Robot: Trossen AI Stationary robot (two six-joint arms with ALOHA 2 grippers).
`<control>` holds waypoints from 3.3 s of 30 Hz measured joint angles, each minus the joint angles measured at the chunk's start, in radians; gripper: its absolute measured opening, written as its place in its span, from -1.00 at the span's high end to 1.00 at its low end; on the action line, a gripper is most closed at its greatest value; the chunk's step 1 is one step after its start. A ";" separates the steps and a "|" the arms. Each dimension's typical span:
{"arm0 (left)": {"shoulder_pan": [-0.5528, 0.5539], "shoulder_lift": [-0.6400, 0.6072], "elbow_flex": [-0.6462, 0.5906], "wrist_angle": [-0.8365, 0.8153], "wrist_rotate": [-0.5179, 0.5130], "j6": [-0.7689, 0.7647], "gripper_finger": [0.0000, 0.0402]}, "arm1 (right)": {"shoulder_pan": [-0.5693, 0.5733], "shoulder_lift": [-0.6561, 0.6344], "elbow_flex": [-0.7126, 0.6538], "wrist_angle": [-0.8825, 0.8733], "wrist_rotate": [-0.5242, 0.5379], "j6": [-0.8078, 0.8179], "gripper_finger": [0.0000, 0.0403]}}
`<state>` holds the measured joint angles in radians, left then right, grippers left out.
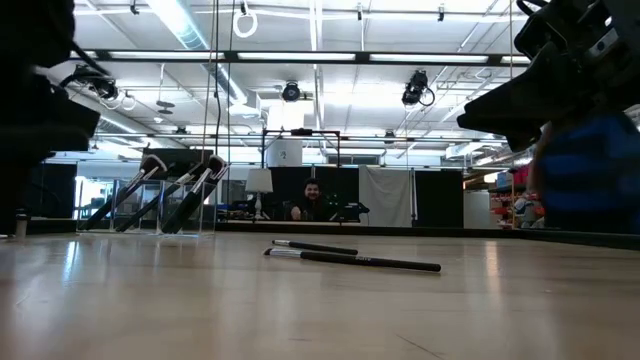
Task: Put items in baskets/containers
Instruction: Put the eyeshadow brush into the transparent organizer
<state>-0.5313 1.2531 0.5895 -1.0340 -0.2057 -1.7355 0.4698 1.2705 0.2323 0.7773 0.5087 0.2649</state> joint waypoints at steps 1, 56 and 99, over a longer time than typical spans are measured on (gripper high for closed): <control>-0.010 0.010 -0.001 0.000 -0.009 -0.016 0.97 | 0.000 0.000 0.000 0.000 0.000 0.000 0.44; -0.158 0.555 0.233 -0.144 0.411 -0.143 1.00 | -0.012 0.000 0.000 -0.018 0.000 0.007 0.44; -0.180 0.554 0.291 -0.128 0.119 -0.202 0.96 | -0.012 0.001 0.000 -0.015 0.000 0.007 0.44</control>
<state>-0.7115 1.8072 0.8800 -1.1622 -0.0864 -1.9378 0.4576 1.2716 0.2321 0.7622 0.5087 0.2718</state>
